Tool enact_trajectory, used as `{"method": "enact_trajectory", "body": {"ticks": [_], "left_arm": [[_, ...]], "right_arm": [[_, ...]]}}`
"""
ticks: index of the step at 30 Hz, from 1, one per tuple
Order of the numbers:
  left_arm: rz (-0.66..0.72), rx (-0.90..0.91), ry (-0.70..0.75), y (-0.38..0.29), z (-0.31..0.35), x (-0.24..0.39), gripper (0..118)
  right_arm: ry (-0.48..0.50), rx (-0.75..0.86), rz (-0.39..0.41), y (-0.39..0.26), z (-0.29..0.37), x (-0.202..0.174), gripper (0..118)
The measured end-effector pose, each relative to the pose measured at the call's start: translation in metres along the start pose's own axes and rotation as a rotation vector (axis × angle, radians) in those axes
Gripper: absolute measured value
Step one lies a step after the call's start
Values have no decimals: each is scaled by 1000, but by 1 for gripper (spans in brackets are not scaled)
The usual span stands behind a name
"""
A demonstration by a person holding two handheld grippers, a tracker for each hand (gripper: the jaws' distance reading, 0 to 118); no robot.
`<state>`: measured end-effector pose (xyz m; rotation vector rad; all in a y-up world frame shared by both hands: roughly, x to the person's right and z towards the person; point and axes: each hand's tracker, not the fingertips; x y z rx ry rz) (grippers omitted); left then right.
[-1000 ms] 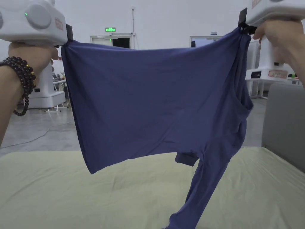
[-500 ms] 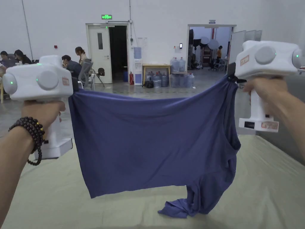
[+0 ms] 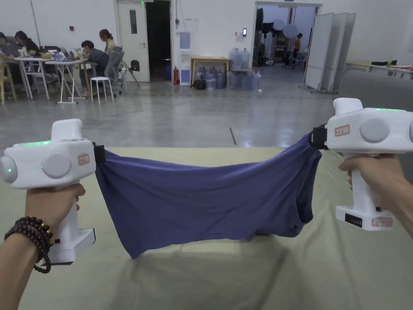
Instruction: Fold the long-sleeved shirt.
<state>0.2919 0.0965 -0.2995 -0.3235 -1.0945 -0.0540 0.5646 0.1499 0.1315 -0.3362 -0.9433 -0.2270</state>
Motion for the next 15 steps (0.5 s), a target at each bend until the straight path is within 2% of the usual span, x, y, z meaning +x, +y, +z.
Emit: {"method": "enact_trajectory", "body": {"ticks": [6, 9, 15], "left_arm": [[17, -29, -16, -111, 75, -13, 1], [-33, -85, -13, -165, 113, -15, 1], [-4, -190, -10, -237, 174, -7, 1]], "right_arm": [[-15, -76, 40, -119, 78, -8, 4], [3, -169, 33, -179, 109, -8, 4], [12, -397, 32, -284, 146, -13, 4]]}}
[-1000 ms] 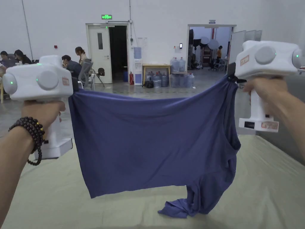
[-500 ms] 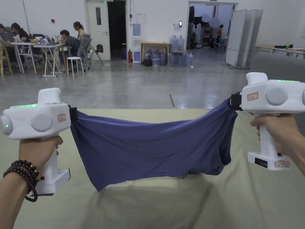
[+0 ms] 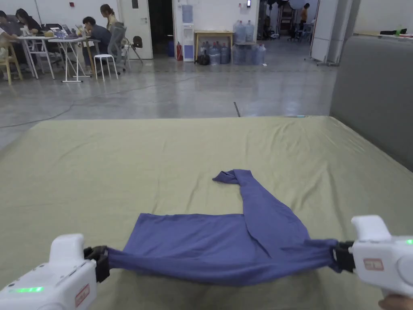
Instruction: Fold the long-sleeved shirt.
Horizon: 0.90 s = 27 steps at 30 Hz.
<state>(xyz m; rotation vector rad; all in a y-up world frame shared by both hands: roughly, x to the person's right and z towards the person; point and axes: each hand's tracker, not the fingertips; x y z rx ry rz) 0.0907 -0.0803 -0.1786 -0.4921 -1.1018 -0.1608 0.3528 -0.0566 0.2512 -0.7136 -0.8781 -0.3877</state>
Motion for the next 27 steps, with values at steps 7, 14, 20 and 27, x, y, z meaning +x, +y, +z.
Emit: {"method": "enact_trajectory", "body": {"ticks": [7, 14, 20, 27], "left_arm": [[28, -92, 17, -47, 3, -12, 1], [57, -147, 30, -58, 2, -11, 1], [49, -229, 25, -48, -2, -9, 118], [29, -132, 2, -6, 9, 11, 88]], "right_arm": [[-34, -173, 68, -44, -34, 5, 4], [-39, -282, 54, -59, -63, 14, 4], [-37, -272, 38, -58, -60, 18, 116], [-68, -80, -31, -21, -39, 18, 22]]}}
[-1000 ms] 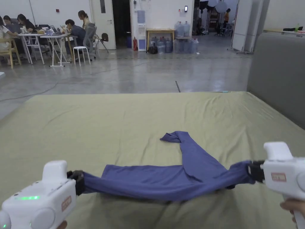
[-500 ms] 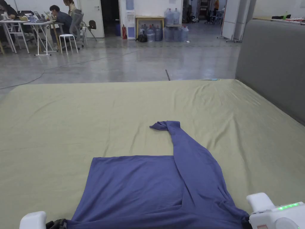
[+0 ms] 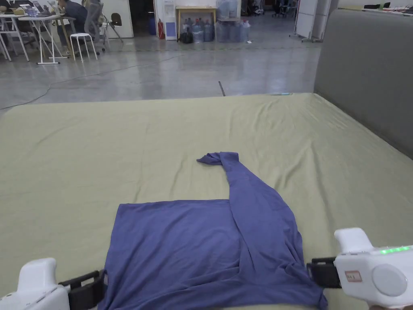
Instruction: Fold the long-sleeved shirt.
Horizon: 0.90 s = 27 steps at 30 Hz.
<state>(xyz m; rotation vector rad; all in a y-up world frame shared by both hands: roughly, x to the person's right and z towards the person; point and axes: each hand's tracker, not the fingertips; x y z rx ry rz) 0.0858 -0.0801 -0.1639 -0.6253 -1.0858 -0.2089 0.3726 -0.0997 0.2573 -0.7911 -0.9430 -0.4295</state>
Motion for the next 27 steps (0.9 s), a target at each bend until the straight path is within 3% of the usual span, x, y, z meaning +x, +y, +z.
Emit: {"method": "enact_trajectory", "body": {"ticks": [1, 2, 4, 16, 22, 26, 27], "left_arm": [[6, 6, -4, 4, 0, 2, 7], [10, 6, -6, 9, -2, 4, 0], [7, 6, 46, 7, -16, -1, 0], [-12, -21, -23, 41, -92, -3, 0], [-50, -16, -39, 92, -162, 8, 0], [-77, -23, -40, 111, -212, 9, 0], [-78, -21, -43, 113, -221, 8, 0]], "right_arm": [[-9, 7, -3, 2, -2, 0, 2], [-11, -8, -12, 4, -4, -2, 2], [11, 2, -10, 6, -2, 0, 2], [54, 10, 2, 61, -31, -13, 2], [74, 47, 75, 158, -93, -36, 2], [95, 61, 118, 251, -168, -51, 3], [100, 64, 119, 276, -192, -54, 10]]}}
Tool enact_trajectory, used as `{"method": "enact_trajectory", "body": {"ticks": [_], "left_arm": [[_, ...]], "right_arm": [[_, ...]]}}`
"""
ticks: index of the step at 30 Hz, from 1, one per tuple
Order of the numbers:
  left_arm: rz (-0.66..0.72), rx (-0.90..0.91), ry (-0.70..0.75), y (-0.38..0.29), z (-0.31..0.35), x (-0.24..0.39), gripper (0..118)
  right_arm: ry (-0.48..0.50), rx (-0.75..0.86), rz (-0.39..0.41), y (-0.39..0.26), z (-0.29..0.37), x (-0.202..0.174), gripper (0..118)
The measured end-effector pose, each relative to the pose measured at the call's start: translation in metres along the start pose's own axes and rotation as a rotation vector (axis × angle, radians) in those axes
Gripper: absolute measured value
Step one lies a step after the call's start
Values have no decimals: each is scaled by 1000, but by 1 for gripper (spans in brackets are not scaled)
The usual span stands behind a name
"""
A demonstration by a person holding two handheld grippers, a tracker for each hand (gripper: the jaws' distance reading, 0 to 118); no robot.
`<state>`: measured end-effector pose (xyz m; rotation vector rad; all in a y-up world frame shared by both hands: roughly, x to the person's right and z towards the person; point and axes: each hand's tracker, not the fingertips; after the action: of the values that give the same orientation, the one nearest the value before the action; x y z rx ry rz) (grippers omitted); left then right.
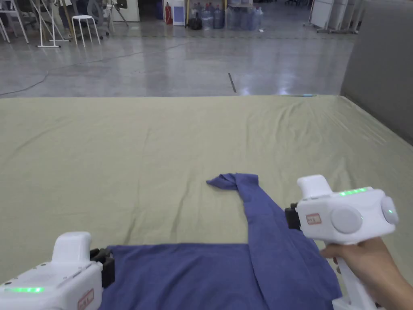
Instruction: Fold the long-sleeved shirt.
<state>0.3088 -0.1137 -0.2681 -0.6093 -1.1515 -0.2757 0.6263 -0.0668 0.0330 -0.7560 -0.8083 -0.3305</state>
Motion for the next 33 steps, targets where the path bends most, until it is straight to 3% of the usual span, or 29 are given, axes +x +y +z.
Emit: {"method": "enact_trajectory", "body": {"ticks": [2, 3, 4, 6, 12, 14, 18, 19, 20, 21, 22, 25, 28, 33], "left_arm": [[1, -2, -4, 5, -15, -2, 0], [5, -5, -4, 4, -23, -4, 0], [13, -8, -2, 4, -31, -5, 0], [27, -36, -4, 3, -52, -15, 0], [23, -30, 7, -1, -71, -20, 0], [41, -35, 17, -2, -74, -24, 0], [53, -45, 25, -5, -74, -29, 0], [51, -46, 26, -6, -74, -30, 0], [47, -50, 29, -7, -73, -30, 0], [46, -53, 29, -7, -71, -32, 0], [49, -55, 31, -8, -69, -32, 0], [69, -53, 30, -7, -59, -31, 0], [50, -30, 25, -3, -41, -24, 0], [56, 4, 3, 3, -1, -10, 0]], "right_arm": [[3, 8, 3, 40, -45, 4, 89], [-8, -1, 16, 61, -77, 7, 109], [-14, -31, 29, 78, -103, 9, 112], [-20, -79, 63, 110, -154, 11, 111], [-25, -147, 19, 144, -252, 6, 111], [-27, -254, 2, 149, -280, 4, 110], [-56, -316, 61, 145, -310, -6, 87], [-58, -350, 70, 140, -310, -10, 64], [0, -338, 19, 138, -308, -10, 52], [-3, -320, -13, 139, -303, -11, 40], [-5, -322, -46, 140, -298, -13, 15], [-110, -265, 64, 135, -268, -25, 15], [-28, -186, 33, 128, -208, -27, 15], [14, -36, 38, 101, -75, -31, 15]]}}
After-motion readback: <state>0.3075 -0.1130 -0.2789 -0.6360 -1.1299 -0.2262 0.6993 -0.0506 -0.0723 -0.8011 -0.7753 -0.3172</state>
